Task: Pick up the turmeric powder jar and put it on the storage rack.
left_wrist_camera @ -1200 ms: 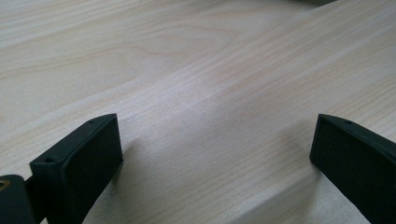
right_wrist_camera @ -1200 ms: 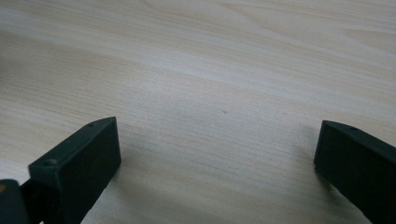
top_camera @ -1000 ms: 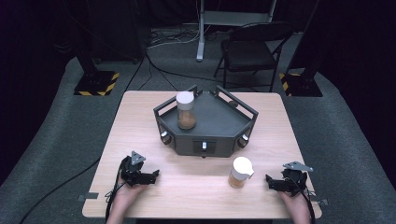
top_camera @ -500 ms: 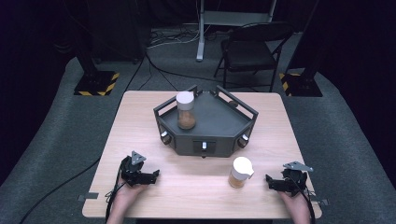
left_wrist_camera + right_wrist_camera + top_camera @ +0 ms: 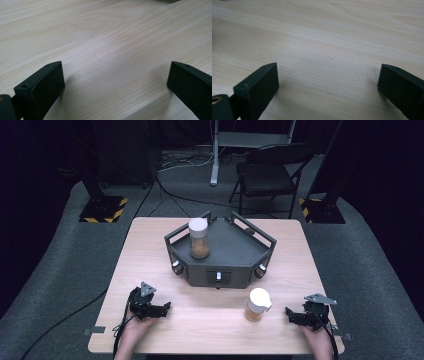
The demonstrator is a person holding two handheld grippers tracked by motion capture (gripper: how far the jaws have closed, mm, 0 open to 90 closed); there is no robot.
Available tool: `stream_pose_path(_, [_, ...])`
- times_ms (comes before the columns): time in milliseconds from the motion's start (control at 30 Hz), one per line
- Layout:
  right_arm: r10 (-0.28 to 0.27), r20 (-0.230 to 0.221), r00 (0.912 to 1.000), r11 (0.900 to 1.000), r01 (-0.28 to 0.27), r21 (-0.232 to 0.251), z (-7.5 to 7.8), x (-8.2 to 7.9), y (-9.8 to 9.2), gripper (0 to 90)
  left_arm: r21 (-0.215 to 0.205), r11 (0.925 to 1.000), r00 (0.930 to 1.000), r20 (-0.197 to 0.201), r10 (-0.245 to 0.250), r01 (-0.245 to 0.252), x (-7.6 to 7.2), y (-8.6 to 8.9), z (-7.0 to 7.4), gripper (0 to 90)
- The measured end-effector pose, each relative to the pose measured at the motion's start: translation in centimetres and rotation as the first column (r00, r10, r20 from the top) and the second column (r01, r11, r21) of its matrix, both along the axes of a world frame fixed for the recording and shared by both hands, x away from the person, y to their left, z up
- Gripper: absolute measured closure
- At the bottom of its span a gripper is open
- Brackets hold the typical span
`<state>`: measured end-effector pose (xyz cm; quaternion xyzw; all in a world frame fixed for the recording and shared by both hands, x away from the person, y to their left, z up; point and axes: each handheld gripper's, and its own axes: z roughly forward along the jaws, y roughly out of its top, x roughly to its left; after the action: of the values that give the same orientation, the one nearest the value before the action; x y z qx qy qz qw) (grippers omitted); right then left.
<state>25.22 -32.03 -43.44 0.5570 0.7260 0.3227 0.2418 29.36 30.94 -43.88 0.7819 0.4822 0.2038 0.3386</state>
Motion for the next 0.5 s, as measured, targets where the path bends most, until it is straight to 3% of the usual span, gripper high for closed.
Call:
stream_pose_path(100, [-0.015, -0.011, 0.9998, 1.000, 0.015, 0.021, 0.3, -0.1, -0.3, 2.5, 0.000, 1.0000, 1.0000, -0.001, 0.000, 0.000, 0.0, 0.0, 0.0, 1.1])
stream_pose_path(267, [-0.010, 0.037, 0.9993, 0.999, 0.009, 0.035, 0.6, -1.7, -0.4, 2.7, 0.000, 1.0000, 1.0000, 0.000, 0.000, 0.000, 0.0, 0.0, 0.0, 1.0])
stream_pose_path(400, [-0.010, 0.058, 0.9983, 0.996, 0.005, 0.087, 1.0, -2.7, -0.8, 2.5, 0.000, 1.0000, 1.0000, -0.001, 0.000, 0.000, 0.0, 0.0, 0.0, 1.0])
stream_pose_path(500, [0.007, 0.073, 0.9973, 0.995, -0.014, 0.095, 1.4, -3.2, -0.7, 2.1, 0.000, 1.0000, 1.0000, -0.001, 0.000, 0.000, 0.0, 0.0, 0.0, 1.0])
